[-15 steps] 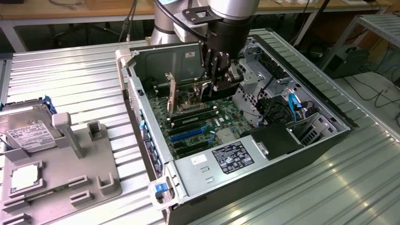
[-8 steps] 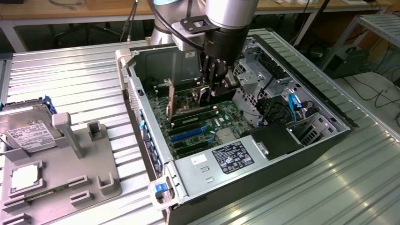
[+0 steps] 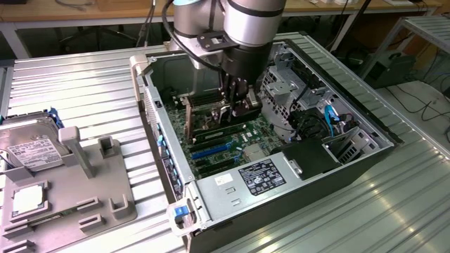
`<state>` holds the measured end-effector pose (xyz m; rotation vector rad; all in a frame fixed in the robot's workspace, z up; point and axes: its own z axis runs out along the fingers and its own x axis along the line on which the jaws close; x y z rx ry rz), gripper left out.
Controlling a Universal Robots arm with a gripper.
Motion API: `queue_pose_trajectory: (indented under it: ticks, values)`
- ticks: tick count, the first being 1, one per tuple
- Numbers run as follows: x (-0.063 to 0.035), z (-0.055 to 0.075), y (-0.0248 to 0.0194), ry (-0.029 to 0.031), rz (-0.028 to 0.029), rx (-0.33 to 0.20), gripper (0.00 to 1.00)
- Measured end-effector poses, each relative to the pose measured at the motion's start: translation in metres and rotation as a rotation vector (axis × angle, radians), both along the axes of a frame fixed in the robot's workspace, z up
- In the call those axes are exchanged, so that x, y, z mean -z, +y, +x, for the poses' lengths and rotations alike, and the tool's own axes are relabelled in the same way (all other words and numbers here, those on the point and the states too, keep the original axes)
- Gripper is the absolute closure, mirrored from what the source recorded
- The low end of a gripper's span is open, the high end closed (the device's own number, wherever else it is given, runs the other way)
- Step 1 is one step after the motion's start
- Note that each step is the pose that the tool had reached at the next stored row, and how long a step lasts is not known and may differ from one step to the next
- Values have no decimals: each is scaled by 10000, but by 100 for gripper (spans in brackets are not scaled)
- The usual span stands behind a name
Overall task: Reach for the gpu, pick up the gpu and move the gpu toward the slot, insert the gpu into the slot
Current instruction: 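Insert the gpu into the slot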
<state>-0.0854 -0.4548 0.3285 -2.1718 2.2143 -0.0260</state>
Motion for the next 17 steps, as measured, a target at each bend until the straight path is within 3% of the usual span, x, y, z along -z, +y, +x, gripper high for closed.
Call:
queue_pose_trajectory:
  ticks: [17]
  values:
    - [336,-105,-35,1,0,38,73]
